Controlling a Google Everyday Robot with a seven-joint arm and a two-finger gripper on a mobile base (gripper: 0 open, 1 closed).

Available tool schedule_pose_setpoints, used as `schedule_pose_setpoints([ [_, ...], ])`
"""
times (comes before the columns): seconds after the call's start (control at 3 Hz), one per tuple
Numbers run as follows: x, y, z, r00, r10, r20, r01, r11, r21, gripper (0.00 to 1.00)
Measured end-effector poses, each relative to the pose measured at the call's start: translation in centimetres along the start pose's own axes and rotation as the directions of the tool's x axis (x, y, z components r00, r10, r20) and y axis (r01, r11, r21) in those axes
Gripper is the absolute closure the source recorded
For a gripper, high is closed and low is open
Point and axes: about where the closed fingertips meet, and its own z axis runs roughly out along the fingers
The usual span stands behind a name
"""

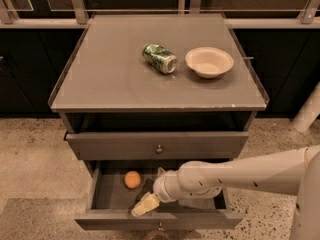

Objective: Pick orange from middle drawer and place on counter

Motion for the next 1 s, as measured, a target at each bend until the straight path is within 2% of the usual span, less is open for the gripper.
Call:
schedule_pose_setpoints([
  [0.33, -0.1, -1.4, 2.2, 0.999, 0.019, 0.05, -0.021, 0.9992, 0.033, 0.0],
  [0.67, 0.0, -1.5, 2.5, 0.998, 0.025, 0.053, -0.027, 0.9991, 0.034, 0.0],
  [1.0, 0.9, -1.8, 3.1, 0.998, 0.056, 0.035, -0.058, 0.9968, 0.054, 0.0],
])
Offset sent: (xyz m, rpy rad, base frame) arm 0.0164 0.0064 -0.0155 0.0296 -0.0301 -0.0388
